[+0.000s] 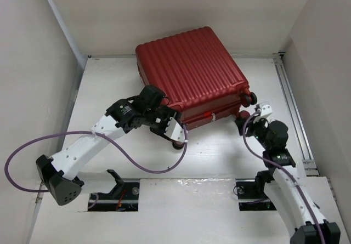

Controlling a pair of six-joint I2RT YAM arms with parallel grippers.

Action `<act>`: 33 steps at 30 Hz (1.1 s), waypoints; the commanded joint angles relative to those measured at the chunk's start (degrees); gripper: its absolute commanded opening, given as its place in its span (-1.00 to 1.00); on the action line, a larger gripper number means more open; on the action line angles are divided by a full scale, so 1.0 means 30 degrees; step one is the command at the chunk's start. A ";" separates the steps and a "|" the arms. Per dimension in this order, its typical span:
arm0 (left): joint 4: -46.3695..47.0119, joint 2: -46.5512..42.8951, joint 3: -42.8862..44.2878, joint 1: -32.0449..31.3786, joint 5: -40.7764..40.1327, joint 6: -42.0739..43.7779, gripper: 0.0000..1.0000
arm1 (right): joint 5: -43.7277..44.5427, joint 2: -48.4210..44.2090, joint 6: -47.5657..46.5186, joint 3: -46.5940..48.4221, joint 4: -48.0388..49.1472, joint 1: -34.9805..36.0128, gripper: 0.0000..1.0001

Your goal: Pack the luggage

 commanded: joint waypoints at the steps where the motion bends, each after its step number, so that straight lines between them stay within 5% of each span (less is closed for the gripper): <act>1: 0.0614 -0.0987 0.0513 -0.0128 0.1152 -0.3359 -1.00 | -0.1507 0.0059 0.0201 -0.0976 0.1162 0.2395 0.14; 8: 0.0820 -0.0430 0.1070 -0.0128 0.1328 -0.3974 -1.00 | -0.0539 0.4830 0.1666 -0.1127 0.8244 0.6737 0.40; 17: 0.0995 -0.0429 0.1246 -0.0128 0.1328 -0.4355 -1.00 | -0.0889 1.0573 0.2926 -0.0333 1.3733 0.6095 0.35; 24: 0.0995 -0.0430 0.1070 -0.0128 0.1328 -0.4355 -1.00 | -0.1387 1.1312 0.3277 0.0311 1.4850 0.6095 0.32; 30: 0.0995 -0.0430 0.1070 -0.0128 0.1122 -0.4179 -1.00 | -0.0334 1.1312 0.3277 0.0983 1.3885 0.6095 -0.14; 33: 0.0995 -0.0430 0.1070 -0.0128 0.0948 -0.4004 -1.00 | -0.0535 1.1544 0.3277 0.0985 1.3678 0.6095 -0.20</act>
